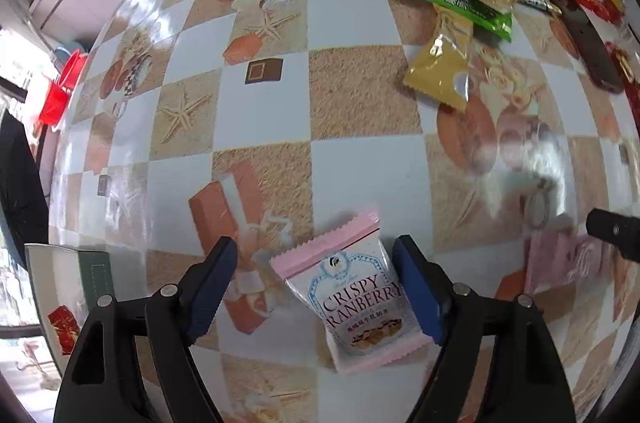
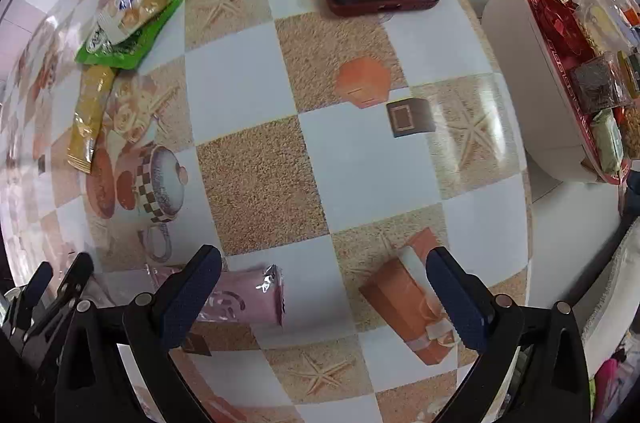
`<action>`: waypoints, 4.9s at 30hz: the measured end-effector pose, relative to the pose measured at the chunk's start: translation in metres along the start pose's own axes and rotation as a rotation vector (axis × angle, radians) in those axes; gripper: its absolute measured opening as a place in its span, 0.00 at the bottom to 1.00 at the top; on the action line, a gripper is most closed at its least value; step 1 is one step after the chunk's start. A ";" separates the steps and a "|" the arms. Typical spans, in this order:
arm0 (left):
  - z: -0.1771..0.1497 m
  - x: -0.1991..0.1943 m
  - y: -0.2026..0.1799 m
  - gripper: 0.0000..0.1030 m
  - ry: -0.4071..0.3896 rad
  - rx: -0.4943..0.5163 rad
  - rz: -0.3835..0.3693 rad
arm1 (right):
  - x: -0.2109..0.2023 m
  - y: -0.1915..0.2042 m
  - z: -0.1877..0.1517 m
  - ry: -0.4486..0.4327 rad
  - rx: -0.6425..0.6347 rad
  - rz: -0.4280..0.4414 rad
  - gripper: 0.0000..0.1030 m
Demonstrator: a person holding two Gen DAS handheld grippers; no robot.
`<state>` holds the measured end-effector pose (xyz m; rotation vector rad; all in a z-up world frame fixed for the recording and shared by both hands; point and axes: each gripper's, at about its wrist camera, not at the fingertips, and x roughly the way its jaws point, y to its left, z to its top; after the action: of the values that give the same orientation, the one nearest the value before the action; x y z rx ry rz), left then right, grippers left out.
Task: Organize snacks
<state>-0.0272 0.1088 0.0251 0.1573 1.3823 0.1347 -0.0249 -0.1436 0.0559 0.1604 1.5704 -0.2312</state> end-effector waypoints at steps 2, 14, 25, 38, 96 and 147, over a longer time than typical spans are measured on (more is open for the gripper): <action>-0.018 -0.001 0.009 0.83 -0.022 0.046 0.006 | 0.011 0.007 -0.012 0.037 -0.017 -0.021 1.00; -0.080 -0.032 0.082 0.85 0.009 -0.092 -0.119 | 0.004 0.035 -0.144 0.095 -0.189 0.068 1.00; -0.041 -0.005 0.055 0.87 -0.032 0.097 -0.096 | -0.002 0.021 -0.145 0.170 -0.082 0.142 1.00; -0.047 -0.006 0.045 0.69 0.031 0.102 -0.173 | 0.028 0.059 -0.142 0.218 -0.183 0.010 1.00; -0.173 -0.097 0.258 0.40 -0.040 -0.438 -0.093 | -0.088 0.278 -0.187 0.066 -0.733 0.229 0.26; -0.211 -0.100 0.270 0.84 0.081 -0.491 -0.015 | -0.112 0.375 -0.235 0.009 -0.963 0.120 1.00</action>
<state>-0.2537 0.3617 0.1344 -0.2708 1.3911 0.4661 -0.1588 0.2822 0.1511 -0.4959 1.5198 0.6236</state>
